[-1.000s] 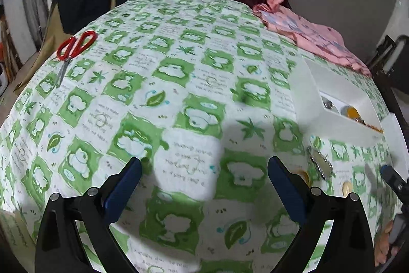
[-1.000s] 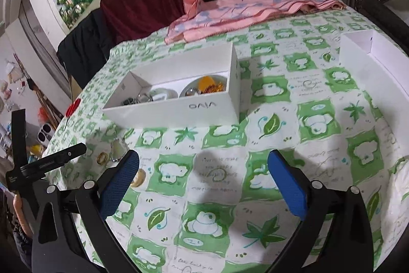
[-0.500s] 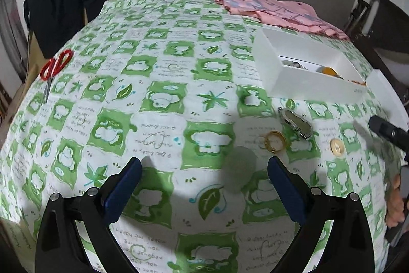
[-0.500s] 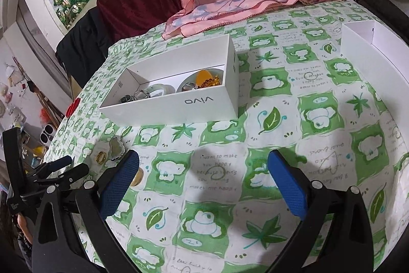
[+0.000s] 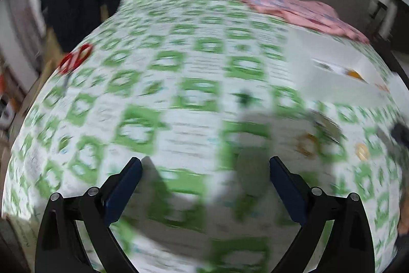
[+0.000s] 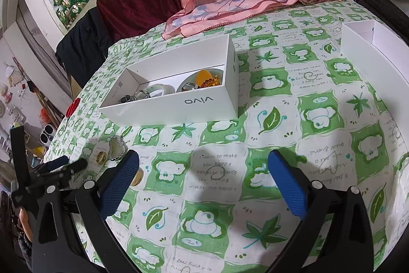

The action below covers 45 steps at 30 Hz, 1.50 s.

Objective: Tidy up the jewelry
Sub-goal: 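Open both tools and move them back toward the loose jewelry, then grasp the jade pendant with the right tool while the left tool grasps a pale translucent piece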

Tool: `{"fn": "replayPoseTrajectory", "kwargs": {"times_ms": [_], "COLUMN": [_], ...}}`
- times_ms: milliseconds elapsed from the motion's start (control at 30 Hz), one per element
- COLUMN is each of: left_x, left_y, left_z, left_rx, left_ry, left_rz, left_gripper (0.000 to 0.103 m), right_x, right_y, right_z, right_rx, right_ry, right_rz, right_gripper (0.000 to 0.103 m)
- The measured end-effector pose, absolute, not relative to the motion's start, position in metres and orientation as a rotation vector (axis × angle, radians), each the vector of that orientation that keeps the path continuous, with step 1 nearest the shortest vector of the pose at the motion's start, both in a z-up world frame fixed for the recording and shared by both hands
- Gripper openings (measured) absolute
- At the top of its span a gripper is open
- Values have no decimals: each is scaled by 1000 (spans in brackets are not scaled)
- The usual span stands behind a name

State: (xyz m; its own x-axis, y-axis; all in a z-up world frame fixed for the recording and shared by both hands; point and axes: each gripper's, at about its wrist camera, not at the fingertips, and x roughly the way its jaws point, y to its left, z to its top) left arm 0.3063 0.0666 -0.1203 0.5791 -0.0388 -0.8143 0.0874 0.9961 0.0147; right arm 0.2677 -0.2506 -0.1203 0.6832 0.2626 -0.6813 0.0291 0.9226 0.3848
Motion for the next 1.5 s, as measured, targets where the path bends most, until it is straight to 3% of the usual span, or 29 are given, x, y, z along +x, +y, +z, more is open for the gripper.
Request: {"fn": "replayPoseTrajectory", "kwargs": {"times_ms": [200,267,333,567,767,833,867,1367,1500], "left_x": [310,310,310,311,312,312,312,312,309], "left_y": [77,77,76,77,77,77,77,76,68], "left_z": [-119,-119,-119,-119,-119,-119,-119,-117,-115], "left_rx": [31,26,24,25,26,26,26,-5,10], "left_ry": [955,957,958,957,958,958,958,952,933], "left_rz": [-36,-36,-34,-34,-34,-34,-35,-81,-128], "left_gripper": [97,97,97,98,98,98,98,97,81], "right_x": [262,261,261,275,302,309,310,257,257], "right_y": [-243,-229,-215,-152,-123,-118,-115,-211,-222], "right_z": [-113,-110,-108,-100,-114,-117,-118,-113,-115], "right_rx": [361,319,271,40,-22,-39,-48,164,211], "right_ry": [775,773,780,770,878,893,892,840,845], "right_rz": [188,256,305,375,412,406,398,216,211], "right_gripper": [95,79,71,55,47,40,27,27,27]}}
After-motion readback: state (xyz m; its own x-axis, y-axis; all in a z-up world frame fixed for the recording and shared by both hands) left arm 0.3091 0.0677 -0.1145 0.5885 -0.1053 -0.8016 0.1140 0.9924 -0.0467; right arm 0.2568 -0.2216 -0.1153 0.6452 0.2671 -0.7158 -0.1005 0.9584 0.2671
